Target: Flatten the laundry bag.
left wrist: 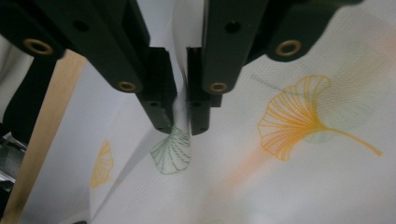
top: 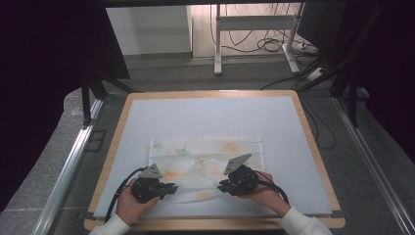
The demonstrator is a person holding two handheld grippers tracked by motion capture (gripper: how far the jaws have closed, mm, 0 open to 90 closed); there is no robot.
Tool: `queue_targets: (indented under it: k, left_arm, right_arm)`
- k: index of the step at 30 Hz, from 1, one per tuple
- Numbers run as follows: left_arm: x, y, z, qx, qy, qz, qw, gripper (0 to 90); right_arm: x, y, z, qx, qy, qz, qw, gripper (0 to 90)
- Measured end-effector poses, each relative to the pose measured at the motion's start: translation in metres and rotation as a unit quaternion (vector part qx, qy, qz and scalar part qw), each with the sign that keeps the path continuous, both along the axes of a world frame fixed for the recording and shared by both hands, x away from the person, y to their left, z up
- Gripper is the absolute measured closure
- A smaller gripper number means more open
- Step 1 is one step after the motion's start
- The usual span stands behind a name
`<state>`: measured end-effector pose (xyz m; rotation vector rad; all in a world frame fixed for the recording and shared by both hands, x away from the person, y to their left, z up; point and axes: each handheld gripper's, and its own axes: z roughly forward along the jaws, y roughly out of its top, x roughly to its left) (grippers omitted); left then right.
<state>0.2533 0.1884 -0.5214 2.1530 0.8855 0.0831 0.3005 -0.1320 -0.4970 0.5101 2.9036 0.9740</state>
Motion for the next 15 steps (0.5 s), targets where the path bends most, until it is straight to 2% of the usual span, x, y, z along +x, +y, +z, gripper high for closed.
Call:
queue_targets:
  k: [1,7,12,15]
  left_arm:
    - [-0.0001,0.0023,0.0018,-0.006,-0.001,0.003,1.0,87.7]
    - [0.0002,0.0034,0.0035,-0.011,-0.002,0.005,0.9999,89.6]
    - [-0.0001,0.006,0.0045,-0.012,-0.005,0.009,0.9999,89.9]
    - [-0.0004,0.0079,0.0051,-0.016,-0.005,0.013,0.9998,89.9]
  right_arm:
    - [0.0002,-0.0017,0.002,0.002,0.0,-0.002,1.0,75.3]
    - [0.0003,-0.0041,0.0046,0.001,-0.007,-0.006,1.0,73.3]
    - [-0.0001,-0.0064,0.0038,-0.011,-0.015,-0.012,0.9997,78.9]
    - [0.0003,-0.0104,0.0046,-0.01,-0.015,-0.018,0.9997,82.4]
